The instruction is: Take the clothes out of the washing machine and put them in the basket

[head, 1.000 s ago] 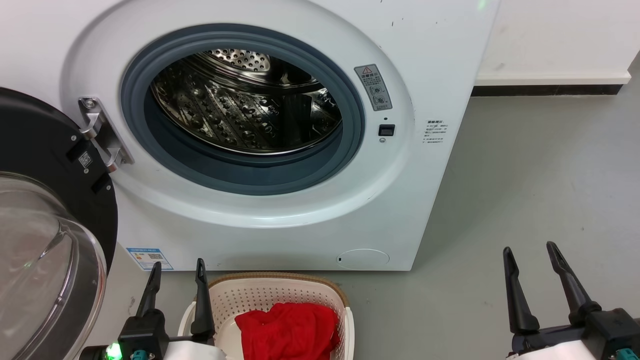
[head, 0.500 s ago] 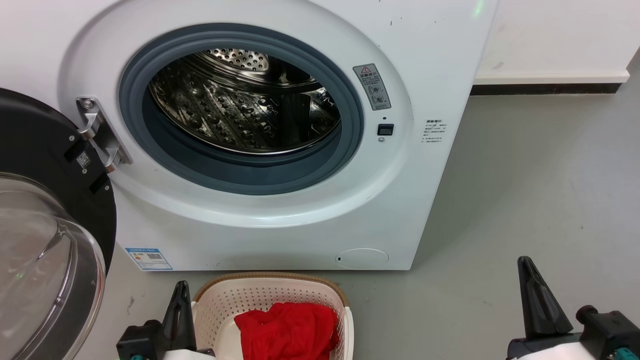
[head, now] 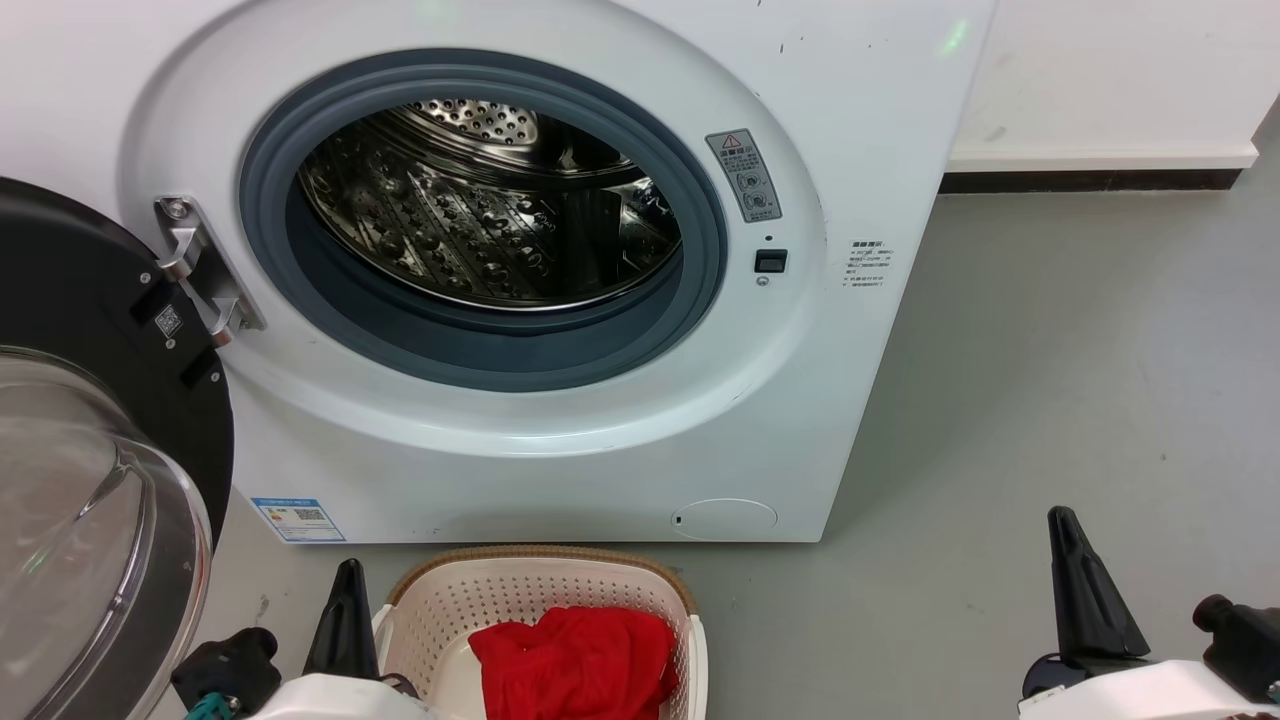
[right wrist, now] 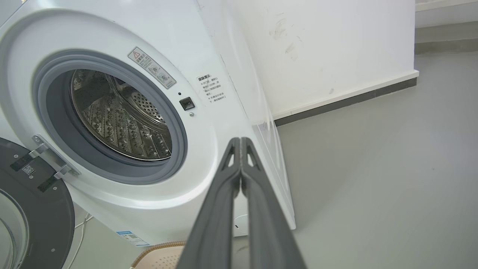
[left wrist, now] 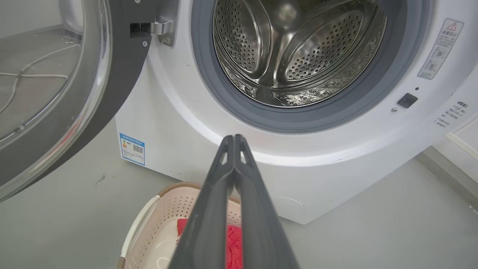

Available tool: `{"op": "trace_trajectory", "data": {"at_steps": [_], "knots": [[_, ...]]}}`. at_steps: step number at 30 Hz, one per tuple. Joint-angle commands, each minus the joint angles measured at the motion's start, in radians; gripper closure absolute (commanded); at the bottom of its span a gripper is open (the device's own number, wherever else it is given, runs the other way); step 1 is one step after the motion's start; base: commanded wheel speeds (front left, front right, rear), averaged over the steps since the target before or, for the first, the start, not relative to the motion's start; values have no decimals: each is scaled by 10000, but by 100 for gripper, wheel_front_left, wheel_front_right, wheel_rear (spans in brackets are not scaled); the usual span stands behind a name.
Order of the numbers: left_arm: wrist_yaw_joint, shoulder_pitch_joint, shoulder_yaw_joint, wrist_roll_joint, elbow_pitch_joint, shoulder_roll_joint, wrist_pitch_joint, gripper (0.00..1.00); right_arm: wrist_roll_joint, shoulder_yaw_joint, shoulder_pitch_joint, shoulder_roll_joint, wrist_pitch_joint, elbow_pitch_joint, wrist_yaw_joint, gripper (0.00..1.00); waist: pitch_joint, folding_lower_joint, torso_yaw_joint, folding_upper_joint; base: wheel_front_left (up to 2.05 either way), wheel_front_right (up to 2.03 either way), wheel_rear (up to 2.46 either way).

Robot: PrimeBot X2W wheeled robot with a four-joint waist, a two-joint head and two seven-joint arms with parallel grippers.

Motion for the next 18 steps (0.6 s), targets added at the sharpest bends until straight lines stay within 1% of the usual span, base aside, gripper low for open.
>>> {"op": "trace_trajectory", "data": {"at_steps": [1,18], "knots": [[-83,-274,70,-421,-75,5,81,100,482,3,-287,-100,52,-40,1,100,-4,0,2,-1,0,0,0],[-454,-661,315,-3167,174,2,732,100,3391,-35,-729,-207,605,421,-1,100,-45,0,30,-1,0,0,0]]}}
